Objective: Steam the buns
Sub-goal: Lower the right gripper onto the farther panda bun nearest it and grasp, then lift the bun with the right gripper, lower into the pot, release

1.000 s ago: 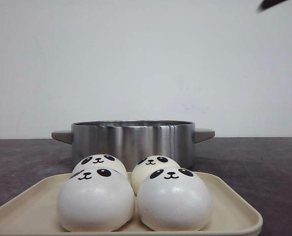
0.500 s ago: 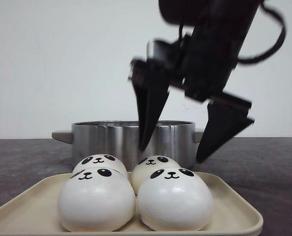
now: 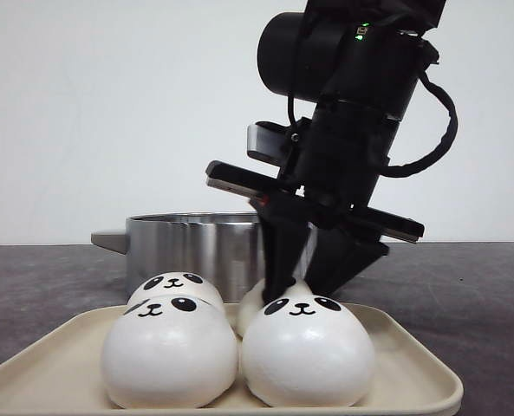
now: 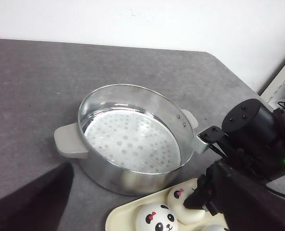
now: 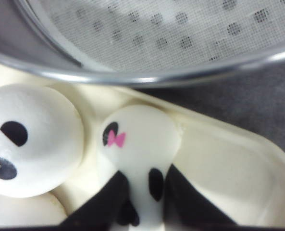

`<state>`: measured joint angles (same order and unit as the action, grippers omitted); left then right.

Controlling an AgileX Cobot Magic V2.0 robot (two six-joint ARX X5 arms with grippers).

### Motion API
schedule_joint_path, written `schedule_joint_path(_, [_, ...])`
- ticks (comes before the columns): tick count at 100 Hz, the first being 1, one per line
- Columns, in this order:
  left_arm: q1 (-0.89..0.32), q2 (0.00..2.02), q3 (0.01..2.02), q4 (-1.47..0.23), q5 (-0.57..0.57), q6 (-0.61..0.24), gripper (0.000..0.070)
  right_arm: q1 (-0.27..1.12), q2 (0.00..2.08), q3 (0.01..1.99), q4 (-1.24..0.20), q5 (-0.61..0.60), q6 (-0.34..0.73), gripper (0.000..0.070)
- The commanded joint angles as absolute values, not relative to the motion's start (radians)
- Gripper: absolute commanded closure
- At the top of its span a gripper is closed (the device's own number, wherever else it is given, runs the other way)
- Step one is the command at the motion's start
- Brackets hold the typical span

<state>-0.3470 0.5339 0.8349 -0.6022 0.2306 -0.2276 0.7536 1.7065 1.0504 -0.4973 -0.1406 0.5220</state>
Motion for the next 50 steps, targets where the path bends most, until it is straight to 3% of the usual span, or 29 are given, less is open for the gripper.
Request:
schedule_joint_path(1, [-0.357,0.536,0.854,-0.590,0.224,-0.218,0.0143,0.771,1.683,1.066,-0.504,-0.133,0.517,0.0694])
schedule_joint_path(14, [-0.371,0.535,0.854,-0.588,0.223,-0.217,0.0143,0.822,1.561,1.117,-0.564,-0.117,0.458,0.0694])
schedule_joint_path(29, [-0.379,0.537,0.854,-0.568,0.197,-0.218,0.0143,0.862,1.451,1.254,-0.597,0.001,0.344,0.0694])
schedule_joint_path(50, [-0.381,0.538,0.854,-0.540,0.190,-0.217,0.0143,0.802,1.480,1.491,-0.557,0.139,0.180,0.0694])
